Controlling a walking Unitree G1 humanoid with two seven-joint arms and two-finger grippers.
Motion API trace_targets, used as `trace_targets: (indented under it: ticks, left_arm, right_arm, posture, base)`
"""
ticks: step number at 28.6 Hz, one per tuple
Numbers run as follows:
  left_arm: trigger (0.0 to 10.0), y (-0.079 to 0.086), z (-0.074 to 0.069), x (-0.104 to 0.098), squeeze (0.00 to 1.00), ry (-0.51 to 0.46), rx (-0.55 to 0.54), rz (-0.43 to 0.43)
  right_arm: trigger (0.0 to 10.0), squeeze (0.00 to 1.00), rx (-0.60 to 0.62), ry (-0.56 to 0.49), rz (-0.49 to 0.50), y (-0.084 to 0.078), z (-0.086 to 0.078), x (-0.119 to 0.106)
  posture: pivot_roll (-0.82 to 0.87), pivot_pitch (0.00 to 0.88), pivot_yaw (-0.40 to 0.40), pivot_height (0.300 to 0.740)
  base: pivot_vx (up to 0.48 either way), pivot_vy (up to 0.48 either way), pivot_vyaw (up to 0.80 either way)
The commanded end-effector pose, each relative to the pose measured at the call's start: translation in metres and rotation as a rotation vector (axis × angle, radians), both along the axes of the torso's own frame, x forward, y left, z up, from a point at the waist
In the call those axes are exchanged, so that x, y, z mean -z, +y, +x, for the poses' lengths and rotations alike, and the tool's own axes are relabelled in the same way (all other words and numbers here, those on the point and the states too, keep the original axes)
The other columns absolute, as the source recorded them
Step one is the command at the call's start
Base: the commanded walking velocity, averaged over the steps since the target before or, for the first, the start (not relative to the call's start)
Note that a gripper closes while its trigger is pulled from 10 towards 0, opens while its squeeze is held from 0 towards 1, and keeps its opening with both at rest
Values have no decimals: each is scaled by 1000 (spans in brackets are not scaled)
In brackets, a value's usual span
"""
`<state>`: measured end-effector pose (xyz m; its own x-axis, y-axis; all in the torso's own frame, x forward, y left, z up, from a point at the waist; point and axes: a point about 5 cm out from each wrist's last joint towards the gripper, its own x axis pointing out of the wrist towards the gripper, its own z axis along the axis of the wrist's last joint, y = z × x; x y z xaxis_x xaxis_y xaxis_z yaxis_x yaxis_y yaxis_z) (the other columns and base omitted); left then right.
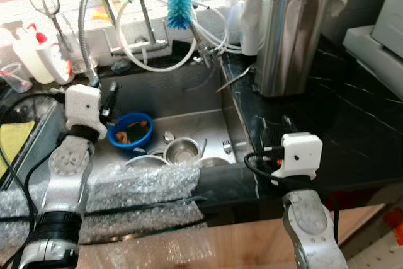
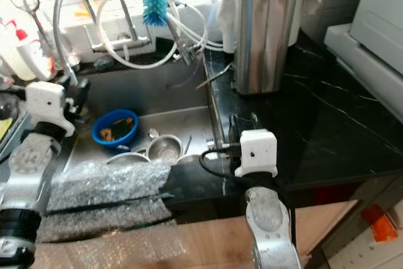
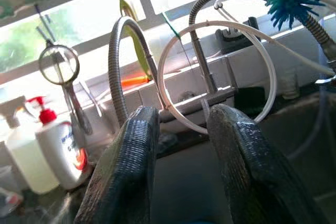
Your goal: Kitchen organization
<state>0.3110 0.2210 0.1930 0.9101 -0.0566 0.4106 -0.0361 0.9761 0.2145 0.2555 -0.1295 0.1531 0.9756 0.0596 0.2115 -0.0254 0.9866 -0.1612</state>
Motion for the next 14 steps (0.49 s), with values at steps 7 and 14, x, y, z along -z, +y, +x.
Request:
trace_targets:
  ticks: [7,14]
  left_arm:
    - [10000,-32,-23,28,0,101,-5,-131]
    - [10000,-30,-24,20,0,90,-40,-157]
  right_arm:
    - [10000,0,0,0,34,1,4,0]
    - [10000,0,12,-14,38,0,6,-2]
  posture:
    - [-88,0,116,740]
    - [-90,0,117,740]
  base:
    - [0,0,0]
    - [0,0,0]
